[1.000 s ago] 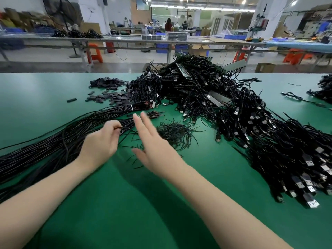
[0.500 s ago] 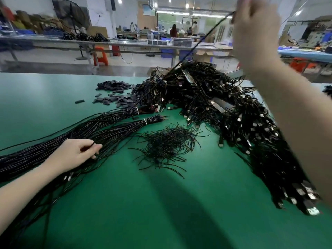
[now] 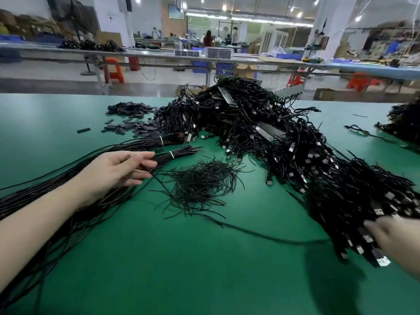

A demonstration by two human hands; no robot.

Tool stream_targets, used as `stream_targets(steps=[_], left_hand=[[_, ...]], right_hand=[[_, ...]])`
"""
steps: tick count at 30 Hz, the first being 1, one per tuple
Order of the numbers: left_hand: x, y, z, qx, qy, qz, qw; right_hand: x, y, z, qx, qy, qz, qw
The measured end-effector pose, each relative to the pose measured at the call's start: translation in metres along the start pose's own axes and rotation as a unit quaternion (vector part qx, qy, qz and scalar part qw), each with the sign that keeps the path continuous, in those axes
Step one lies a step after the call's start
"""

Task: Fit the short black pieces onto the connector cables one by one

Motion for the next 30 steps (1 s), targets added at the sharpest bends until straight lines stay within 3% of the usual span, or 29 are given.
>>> stream_targets(steps=[1,3,5,7,8,9,12,16,18,21,25,27,30], left_hand=[[0.006,-0.005,0.013,0.02,0.063,-0.001,0.998],[0.021,-0.016,0.037,0.074,0.179,-0.015,0.981],[0.037,-0.029,0.064,0.092,0.269,-0.032,0.958],[0.055,-0.037,0.09,0.086,0.331,-0.05,0.938],[0.064,-0.039,0.103,0.078,0.363,-0.057,0.927],[0.071,-0.043,0.116,0.063,0.399,-0.064,0.912],[0.084,-0.042,0.141,0.026,0.457,-0.066,0.887],[0.084,-0.041,0.15,0.039,0.422,-0.044,0.905],[0.081,-0.041,0.144,0.039,0.38,-0.034,0.924],[0.079,-0.04,0.138,-0.015,0.267,-0.04,0.963],[0.08,-0.038,0.136,-0.079,0.219,-0.039,0.972],[0.083,-0.038,0.135,-0.08,0.232,-0.03,0.969],[0.087,-0.037,0.131,-0.106,0.263,-0.023,0.959]], right_hand=[[-0.009,0.033,0.015,-0.027,-0.017,0.002,0.999],[-0.019,0.057,0.033,-0.033,-0.112,0.123,0.986],[-0.053,0.071,0.033,-0.052,-0.069,0.064,0.994],[-0.089,0.095,0.03,-0.083,0.067,-0.018,0.994],[-0.112,0.115,0.028,-0.089,0.061,-0.076,0.991],[-0.137,0.128,0.031,-0.111,0.018,-0.171,0.979],[-0.213,0.139,0.036,-0.167,-0.197,-0.201,0.945],[-0.262,0.129,0.062,-0.225,-0.202,-0.251,0.92],[-0.272,0.126,0.069,-0.257,-0.278,-0.228,0.897],[-0.276,0.117,0.074,-0.261,-0.393,-0.186,0.862],[-0.274,0.114,0.082,-0.302,-0.373,-0.212,0.851],[-0.27,0.112,0.085,-0.361,-0.355,-0.216,0.835],[-0.262,0.112,0.087,-0.527,-0.332,-0.2,0.756]])
Point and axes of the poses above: each hand's wrist, its own y-axis away from the middle knuckle, its own z-axis out of the palm, x = y × z, the point moved 2 cm from there along -y, towards the middle knuckle, and after that the axes turned 4 degrees about -y, right-handed, at the moved point
